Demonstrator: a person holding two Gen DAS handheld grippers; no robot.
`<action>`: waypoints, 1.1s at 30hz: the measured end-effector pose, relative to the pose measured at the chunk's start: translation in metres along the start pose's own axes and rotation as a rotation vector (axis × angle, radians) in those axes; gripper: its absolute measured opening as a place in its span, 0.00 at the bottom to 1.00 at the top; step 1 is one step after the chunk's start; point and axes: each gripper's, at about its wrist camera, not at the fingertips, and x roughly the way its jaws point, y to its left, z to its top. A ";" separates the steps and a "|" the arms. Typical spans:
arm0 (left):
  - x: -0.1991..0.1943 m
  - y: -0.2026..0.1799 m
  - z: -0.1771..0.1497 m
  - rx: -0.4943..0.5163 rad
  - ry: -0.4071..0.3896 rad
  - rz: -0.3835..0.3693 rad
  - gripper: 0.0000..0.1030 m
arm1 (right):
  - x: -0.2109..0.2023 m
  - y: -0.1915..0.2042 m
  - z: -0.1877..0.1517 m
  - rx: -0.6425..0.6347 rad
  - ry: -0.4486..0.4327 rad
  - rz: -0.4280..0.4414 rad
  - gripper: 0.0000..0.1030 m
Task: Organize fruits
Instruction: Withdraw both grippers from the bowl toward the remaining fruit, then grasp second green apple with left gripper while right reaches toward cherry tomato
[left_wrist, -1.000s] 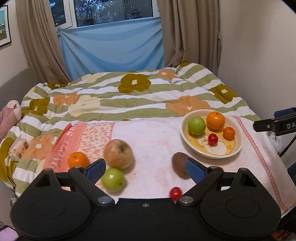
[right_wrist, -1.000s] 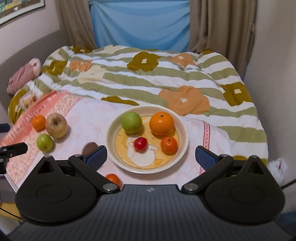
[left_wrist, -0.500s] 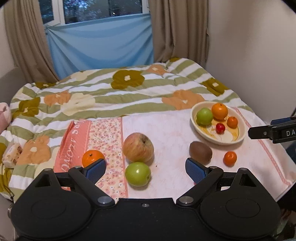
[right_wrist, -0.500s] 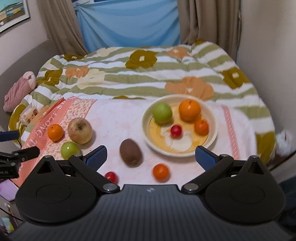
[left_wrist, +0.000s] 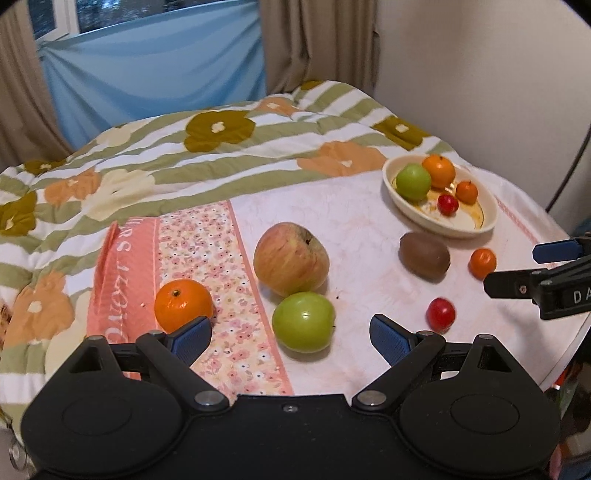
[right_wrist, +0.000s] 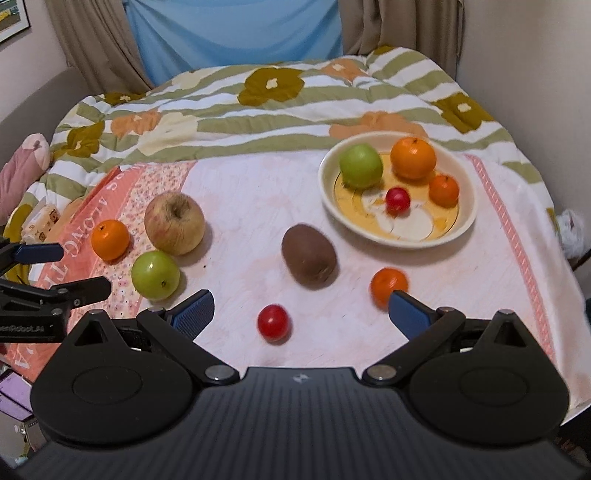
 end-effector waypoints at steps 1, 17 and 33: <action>0.005 0.001 -0.001 0.008 0.002 -0.009 0.92 | 0.004 0.004 -0.003 0.002 0.004 -0.006 1.00; 0.076 0.007 -0.009 0.082 0.073 -0.140 0.74 | 0.060 0.024 -0.030 0.034 0.045 -0.059 1.00; 0.088 0.003 -0.015 0.093 0.075 -0.130 0.57 | 0.074 0.023 -0.033 0.021 0.064 -0.055 0.91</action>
